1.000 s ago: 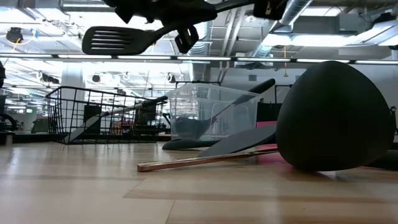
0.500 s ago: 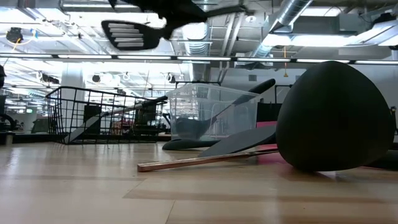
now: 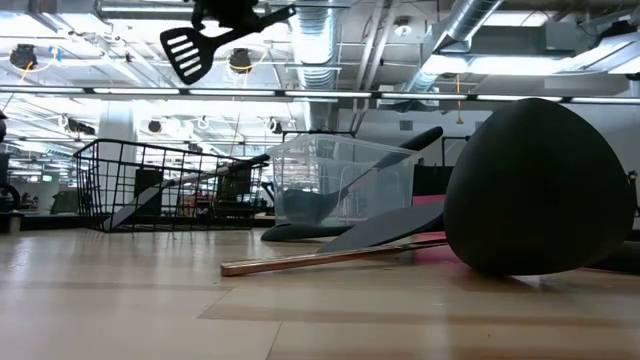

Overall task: Pick & Place Kitchen Items
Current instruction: Put the top spatula into the wire basket

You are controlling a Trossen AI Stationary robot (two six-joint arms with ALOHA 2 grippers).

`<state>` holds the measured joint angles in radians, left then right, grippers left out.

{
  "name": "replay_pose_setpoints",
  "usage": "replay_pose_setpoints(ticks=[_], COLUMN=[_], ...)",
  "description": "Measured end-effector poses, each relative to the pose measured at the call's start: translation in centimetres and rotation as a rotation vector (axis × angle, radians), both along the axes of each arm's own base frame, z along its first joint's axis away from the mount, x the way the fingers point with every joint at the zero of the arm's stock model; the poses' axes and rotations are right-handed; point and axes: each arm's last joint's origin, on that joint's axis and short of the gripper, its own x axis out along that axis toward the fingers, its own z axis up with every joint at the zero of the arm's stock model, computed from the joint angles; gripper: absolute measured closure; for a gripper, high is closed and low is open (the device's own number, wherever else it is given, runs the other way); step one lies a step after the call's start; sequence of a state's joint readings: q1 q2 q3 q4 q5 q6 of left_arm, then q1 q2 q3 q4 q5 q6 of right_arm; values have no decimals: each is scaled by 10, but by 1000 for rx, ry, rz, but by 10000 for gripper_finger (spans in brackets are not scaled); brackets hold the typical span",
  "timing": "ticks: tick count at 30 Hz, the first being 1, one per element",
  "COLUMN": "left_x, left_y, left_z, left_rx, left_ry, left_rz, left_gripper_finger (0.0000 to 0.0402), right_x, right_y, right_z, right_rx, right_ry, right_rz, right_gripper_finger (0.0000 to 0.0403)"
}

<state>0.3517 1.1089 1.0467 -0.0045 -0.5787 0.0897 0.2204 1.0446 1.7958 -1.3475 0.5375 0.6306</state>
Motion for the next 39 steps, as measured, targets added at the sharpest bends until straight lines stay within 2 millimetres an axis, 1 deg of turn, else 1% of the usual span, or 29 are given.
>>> replay_pose_setpoints(ticks=[2,3,7,10,12,14,17,21,23,26,31,34,37,39], left_x=[-1,-2,-7,-12,-15,-16,-20,-25,-27,-28,-22,-17,-12,-9], left_y=[7,11,25,32,35,35,33,29,28,28,33,36,40,42], left_z=[-4,-9,-38,-59,-68,-69,-65,-58,-55,-55,-62,-67,-75,-79], left_rx=[22,23,-16,-55,-77,-94,-88,-76,-68,-65,-58,-43,-29,2], left_ry=[38,65,139,169,166,139,115,86,75,78,140,190,259,325], left_rz=[29,43,100,134,132,92,47,21,22,24,26,52,58,87], left_gripper_finger=[401,401,401,401,401,401,401,401,401,401,401,401,401,401], right_x=[0,0,5,7,1,-10,-25,-38,-45,-54,-57,-57,-55,-53], right_y=[1,1,3,4,3,2,3,6,6,1,-1,-1,-1,0], right_z=[-1,-1,-5,-14,-21,-27,-34,-38,-42,-55,-89,-105,-114,-117], right_rx=[-12,-19,-68,-168,-203,-198,-210,-245,-281,-288,-238,-183,-161,-146], right_ry=[7,12,60,98,90,53,-35,-292,-432,-570,-623,-641,-663,-679], right_rz=[-5,-11,-37,-101,-143,-129,10,283,359,351,322,299,273,264], right_gripper_finger=[257,258,260,259,258,258,260,260,260,260,260,260,260,260])
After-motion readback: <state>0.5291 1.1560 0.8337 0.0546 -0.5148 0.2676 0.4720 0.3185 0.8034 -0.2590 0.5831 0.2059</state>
